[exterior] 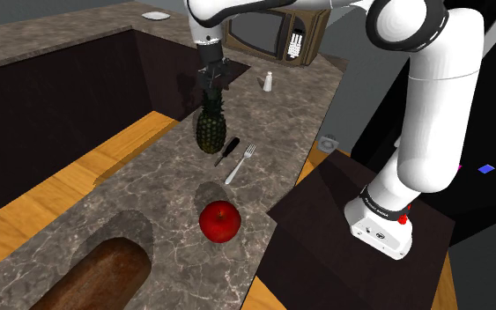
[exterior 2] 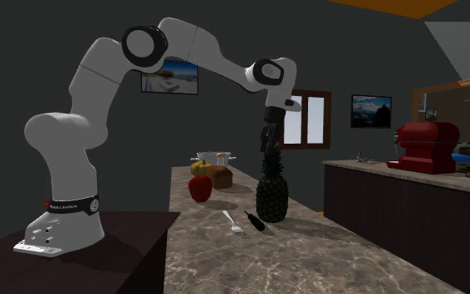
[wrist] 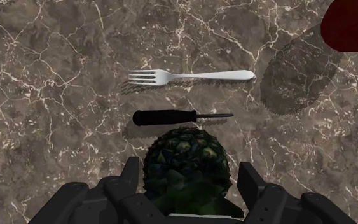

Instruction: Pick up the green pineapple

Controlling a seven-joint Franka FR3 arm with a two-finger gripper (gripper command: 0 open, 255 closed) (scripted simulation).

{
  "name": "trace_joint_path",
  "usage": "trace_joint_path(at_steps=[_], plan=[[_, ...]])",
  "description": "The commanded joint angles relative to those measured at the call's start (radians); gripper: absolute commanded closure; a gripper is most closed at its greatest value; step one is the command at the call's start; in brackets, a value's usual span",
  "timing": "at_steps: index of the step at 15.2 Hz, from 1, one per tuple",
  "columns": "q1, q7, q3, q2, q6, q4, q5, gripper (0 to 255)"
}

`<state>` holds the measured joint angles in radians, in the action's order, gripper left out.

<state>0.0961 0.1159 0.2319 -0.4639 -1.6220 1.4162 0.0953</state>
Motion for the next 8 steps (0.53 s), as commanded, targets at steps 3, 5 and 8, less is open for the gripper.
trace_joint_path(at_steps=[3,5,8], plan=[[0.001,-0.002,0.001,0.005,0.045,-0.039,-0.001,255],[0.003,-0.003,0.001,0.007,0.071,-0.064,-0.002,255],[0.005,-0.003,0.002,0.007,0.111,-0.105,-0.002,255]])
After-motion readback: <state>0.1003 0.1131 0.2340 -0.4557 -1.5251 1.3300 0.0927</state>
